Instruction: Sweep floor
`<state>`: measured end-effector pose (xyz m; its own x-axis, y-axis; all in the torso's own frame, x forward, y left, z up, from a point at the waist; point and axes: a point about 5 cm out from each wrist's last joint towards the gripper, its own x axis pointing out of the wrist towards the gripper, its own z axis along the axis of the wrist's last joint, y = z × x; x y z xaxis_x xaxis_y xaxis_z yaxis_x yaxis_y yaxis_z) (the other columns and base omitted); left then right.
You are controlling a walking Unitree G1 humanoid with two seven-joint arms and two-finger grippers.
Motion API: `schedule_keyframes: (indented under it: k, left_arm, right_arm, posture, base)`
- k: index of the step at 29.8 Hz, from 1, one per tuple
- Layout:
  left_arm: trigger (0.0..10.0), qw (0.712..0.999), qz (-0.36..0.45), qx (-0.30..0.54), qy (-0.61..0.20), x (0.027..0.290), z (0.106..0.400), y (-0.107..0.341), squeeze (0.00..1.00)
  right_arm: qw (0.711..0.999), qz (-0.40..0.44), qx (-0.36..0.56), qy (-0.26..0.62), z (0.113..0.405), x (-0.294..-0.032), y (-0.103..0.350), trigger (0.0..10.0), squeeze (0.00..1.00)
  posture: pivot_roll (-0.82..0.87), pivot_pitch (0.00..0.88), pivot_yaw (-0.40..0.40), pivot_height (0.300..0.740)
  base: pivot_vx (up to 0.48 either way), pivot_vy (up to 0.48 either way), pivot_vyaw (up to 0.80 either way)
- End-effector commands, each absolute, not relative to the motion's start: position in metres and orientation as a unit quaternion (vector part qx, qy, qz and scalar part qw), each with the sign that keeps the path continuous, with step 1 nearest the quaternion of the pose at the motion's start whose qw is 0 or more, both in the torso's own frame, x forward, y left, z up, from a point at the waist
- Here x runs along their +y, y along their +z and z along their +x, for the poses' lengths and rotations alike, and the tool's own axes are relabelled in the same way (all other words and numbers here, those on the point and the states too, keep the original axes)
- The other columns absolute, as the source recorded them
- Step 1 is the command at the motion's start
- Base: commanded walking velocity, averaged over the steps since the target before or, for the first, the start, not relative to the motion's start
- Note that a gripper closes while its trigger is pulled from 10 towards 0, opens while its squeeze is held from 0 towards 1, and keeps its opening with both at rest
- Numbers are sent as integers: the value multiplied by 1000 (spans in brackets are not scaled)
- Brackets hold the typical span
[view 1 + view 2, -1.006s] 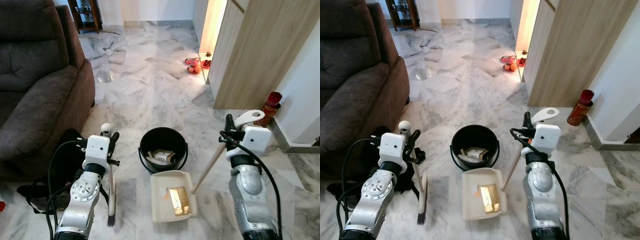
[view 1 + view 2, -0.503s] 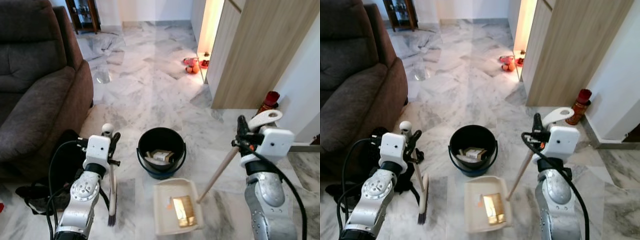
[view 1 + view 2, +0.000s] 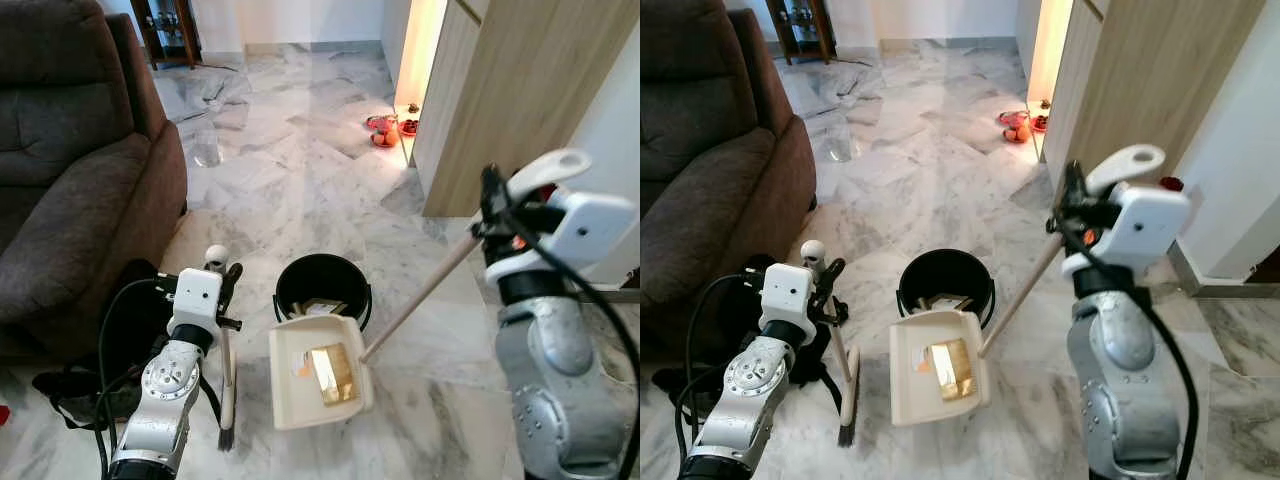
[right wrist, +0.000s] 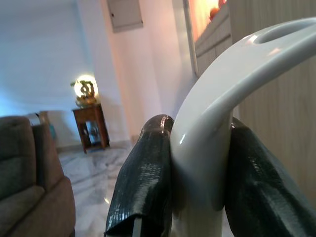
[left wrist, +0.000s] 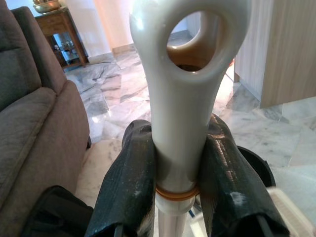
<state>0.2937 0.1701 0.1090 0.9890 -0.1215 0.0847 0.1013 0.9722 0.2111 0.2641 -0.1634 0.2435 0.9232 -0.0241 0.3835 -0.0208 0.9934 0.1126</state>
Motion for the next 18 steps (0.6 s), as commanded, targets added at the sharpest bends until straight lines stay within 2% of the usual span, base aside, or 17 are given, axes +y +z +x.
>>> schedule_keyframes:
  k: [1, 11, 18]
  left_arm:
    - [10000, 991, 105, -66, -56, 171, 295, 115, 0]
    - [10000, 991, 101, -71, -55, 170, 294, 115, 0]
    - [10000, 990, 104, -75, -58, 170, 297, 118, 0]
  right_arm:
    - [968, 66, -240, 9, 257, -161, 264, 10000, 0]
    - [965, 82, -249, -10, 264, -165, 270, 10000, 0]
    - [958, 105, -265, -13, 280, -157, 272, 10000, 0]
  posture:
    - [107, 73, 30, 740]
    - [90, 64, 30, 740]
    - [111, 59, 46, 740]
  base:
    - [0, 0, 0]
    - [0, 0, 0]
    - [0, 0, 0]
